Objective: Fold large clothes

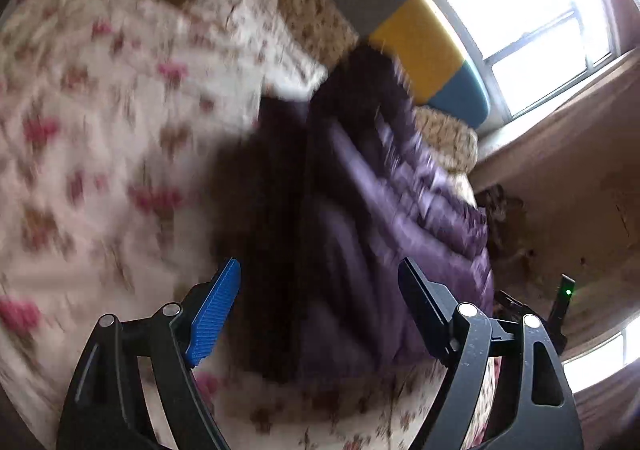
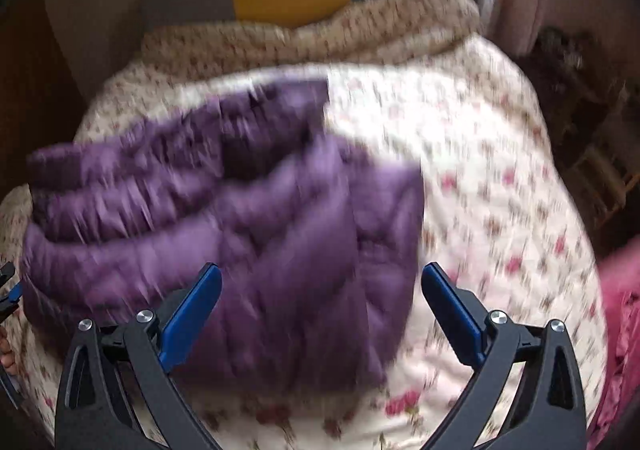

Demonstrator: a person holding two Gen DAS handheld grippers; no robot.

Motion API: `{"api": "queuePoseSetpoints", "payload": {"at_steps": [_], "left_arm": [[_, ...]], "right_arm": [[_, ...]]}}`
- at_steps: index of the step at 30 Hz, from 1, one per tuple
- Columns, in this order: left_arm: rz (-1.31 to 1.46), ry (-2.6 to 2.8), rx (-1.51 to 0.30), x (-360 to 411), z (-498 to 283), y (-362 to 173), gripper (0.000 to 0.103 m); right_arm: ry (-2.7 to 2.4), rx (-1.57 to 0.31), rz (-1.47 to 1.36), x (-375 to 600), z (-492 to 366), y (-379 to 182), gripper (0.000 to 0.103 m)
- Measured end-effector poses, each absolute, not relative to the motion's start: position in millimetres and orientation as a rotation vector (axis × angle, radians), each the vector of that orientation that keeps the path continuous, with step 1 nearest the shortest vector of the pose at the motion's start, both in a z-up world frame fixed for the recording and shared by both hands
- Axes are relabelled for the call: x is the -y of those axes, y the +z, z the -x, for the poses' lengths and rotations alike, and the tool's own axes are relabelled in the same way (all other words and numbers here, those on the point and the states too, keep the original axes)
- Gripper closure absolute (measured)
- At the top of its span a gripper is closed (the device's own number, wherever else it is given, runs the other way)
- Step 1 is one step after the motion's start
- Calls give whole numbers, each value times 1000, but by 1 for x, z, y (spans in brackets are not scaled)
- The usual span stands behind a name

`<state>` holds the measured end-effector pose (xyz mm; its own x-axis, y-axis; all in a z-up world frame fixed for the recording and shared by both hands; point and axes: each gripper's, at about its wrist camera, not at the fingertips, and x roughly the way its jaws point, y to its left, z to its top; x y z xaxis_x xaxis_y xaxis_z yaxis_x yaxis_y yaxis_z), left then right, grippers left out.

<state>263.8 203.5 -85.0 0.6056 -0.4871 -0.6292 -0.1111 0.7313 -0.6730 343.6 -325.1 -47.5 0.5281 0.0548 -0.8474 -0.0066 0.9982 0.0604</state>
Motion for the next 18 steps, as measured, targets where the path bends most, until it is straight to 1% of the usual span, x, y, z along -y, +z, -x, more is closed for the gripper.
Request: {"api": "queuePoseSetpoints", "payload": {"at_steps": [1, 2, 3, 4, 5, 6, 7, 8, 9, 10, 14, 18], "left_arm": [[748, -254, -924, -200, -262, -90, 23], [759, -271, -935, -195, -260, -95, 23], [756, -278, -937, -190, -258, -98, 34], [752, -286, -938, -188, -257, -99, 51], [755, -300, -941, -185, -257, -99, 60], [747, -306, -938, -183, -256, -97, 73], [733, -306, -933, -181, -254, -94, 81], [734, -308, -931, -182, -253, -92, 85], [740, -311, -930, -182, -251, -90, 89], [742, -314, -927, -183, -247, -86, 90], [718, -331, -931, -184, -230, -76, 92], [697, -351, -943, -185, -194, -66, 92]], "right_arm": [[40, -1040, -55, 325, -342, -58, 6], [56, -1067, -67, 325, -342, -67, 19], [65, -1079, -76, 325, -342, -72, 31], [68, -1076, -69, 323, -341, -73, 39], [73, -1070, -60, 322, -341, -72, 62], [76, -1065, -43, 318, -339, -68, 74], [78, -1059, -16, 315, -337, -63, 86], [83, -1054, 3, 313, -336, -61, 92], [91, -1046, 32, 310, -331, -55, 95], [95, -1042, 55, 309, -326, -52, 95], [123, -1040, 114, 305, -294, -43, 96], [167, -1054, 157, 307, -246, -39, 96]]}}
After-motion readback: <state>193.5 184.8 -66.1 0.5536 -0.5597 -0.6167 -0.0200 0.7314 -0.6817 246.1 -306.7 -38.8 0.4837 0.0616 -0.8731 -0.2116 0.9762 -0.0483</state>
